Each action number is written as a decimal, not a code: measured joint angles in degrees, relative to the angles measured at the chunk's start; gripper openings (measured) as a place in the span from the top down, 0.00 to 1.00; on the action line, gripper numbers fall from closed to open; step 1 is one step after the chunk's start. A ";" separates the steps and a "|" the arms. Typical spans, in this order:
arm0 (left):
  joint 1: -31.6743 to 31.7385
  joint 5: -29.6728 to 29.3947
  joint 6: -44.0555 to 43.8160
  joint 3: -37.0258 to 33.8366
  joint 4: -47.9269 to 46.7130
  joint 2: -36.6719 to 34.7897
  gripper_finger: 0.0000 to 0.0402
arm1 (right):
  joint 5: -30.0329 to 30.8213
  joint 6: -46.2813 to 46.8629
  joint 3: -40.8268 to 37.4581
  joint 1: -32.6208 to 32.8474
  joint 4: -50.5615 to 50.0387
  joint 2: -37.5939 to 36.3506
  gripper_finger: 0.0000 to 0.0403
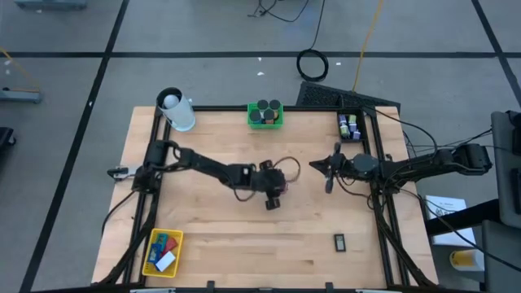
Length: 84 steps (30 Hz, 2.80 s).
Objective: Pick & Place Office items
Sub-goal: Put the red adapter into the black bin
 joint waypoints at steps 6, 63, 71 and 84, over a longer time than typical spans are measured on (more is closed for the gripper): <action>7.39 21.39 2.06 -10.54 30.38 -0.04 0.64 | -3.08 10.92 0.00 0.01 -0.84 0.71 0.95; 11.41 36.42 -0.46 -12.90 39.20 -2.28 0.31 | 1.96 3.62 12.28 9.91 23.49 30.38 0.69; 11.83 31.20 8.12 -15.84 34.06 -7.91 0.20 | 2.07 0.69 12.26 9.87 20.76 25.10 0.69; 15.96 29.09 -2.16 -31.19 60.98 -8.12 0.39 | 10.13 -3.17 12.26 7.57 6.55 9.99 0.69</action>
